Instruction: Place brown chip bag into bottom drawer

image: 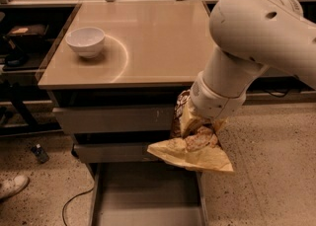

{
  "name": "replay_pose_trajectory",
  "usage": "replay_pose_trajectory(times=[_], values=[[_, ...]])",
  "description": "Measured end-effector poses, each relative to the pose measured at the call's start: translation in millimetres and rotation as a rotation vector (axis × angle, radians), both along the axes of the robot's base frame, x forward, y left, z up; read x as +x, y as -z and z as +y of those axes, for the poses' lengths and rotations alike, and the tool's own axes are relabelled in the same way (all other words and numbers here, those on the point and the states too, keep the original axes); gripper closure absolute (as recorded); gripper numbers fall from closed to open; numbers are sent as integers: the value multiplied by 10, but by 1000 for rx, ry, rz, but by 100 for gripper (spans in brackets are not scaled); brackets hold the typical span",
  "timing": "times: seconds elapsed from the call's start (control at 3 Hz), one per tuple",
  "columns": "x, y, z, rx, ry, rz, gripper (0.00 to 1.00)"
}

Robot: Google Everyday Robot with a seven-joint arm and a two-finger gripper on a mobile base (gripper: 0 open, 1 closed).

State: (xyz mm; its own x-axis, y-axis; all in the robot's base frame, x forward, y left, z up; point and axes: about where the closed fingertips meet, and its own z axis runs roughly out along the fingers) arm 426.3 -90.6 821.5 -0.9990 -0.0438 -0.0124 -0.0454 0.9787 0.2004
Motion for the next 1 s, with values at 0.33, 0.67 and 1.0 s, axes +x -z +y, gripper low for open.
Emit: replay_pose_trajectory(times=[0.33,0.67,1.0], values=[[-258,506,222,80,-22,58,100],[-336,1212,618,186,-57,104,100],[-341,1212,617,185,-58,105,100]])
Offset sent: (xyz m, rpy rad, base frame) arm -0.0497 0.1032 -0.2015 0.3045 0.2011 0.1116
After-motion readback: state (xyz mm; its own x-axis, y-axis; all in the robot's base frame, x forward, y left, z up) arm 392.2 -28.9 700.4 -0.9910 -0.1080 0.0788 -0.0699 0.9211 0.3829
